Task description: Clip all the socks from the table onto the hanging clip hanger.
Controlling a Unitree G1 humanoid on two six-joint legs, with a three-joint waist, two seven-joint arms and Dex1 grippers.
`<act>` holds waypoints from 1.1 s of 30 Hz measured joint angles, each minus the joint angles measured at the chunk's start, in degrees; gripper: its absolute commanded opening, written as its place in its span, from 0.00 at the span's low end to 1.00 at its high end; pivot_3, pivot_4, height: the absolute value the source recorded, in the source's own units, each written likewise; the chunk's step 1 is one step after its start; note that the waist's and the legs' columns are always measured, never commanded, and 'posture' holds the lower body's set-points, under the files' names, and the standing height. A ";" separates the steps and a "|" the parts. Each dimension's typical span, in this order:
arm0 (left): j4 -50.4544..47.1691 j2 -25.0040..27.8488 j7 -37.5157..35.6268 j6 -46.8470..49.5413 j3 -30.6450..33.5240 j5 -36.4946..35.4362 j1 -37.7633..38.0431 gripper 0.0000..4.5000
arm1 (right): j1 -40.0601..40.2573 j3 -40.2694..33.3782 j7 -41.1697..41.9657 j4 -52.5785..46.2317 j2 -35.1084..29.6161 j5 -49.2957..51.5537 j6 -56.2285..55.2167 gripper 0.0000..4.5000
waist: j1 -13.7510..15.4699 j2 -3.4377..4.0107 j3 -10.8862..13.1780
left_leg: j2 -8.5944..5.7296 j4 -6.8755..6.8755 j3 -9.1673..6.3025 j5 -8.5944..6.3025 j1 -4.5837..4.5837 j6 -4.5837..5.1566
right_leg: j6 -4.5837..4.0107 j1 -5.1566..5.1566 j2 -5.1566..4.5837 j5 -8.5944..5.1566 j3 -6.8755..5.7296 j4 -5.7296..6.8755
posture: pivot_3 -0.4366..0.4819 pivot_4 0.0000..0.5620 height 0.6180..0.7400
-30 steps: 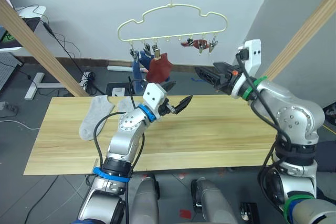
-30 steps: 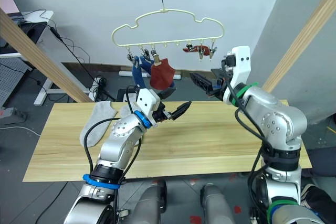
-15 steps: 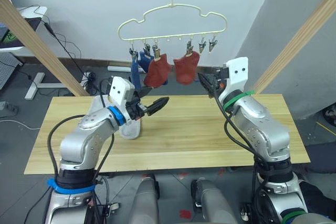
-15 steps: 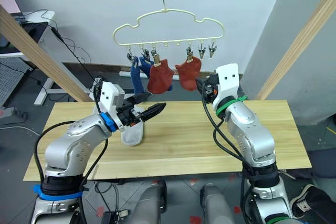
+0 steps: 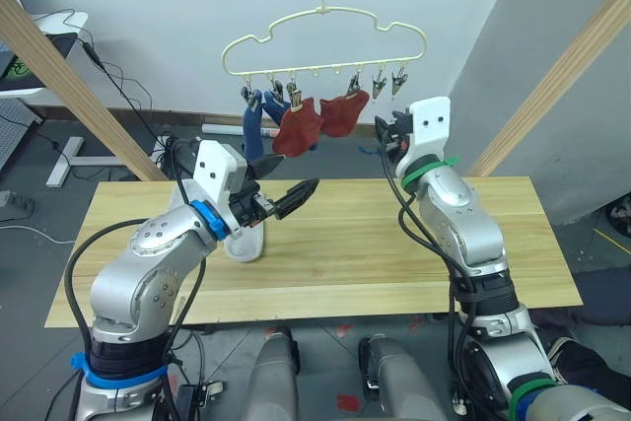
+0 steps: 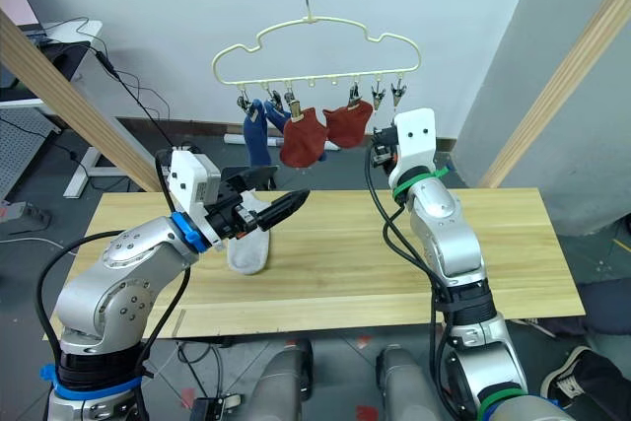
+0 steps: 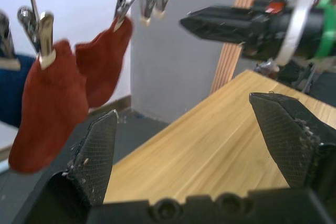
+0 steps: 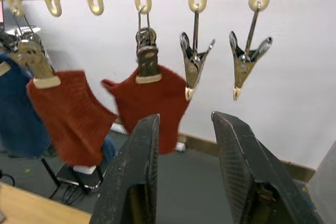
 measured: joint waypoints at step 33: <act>-0.74 0.50 1.43 -1.19 0.72 -1.12 -0.57 1.00 | -16.40 -6.12 -4.54 26.80 4.48 -1.90 -15.41 0.36 | 1.28 0.00 0.00 | 0.00 0.00 0.01 0.00 0.00 0.00 | -0.03 0.00 -0.01 0.01 -0.02 0.03 | 0.58 0.46 1.00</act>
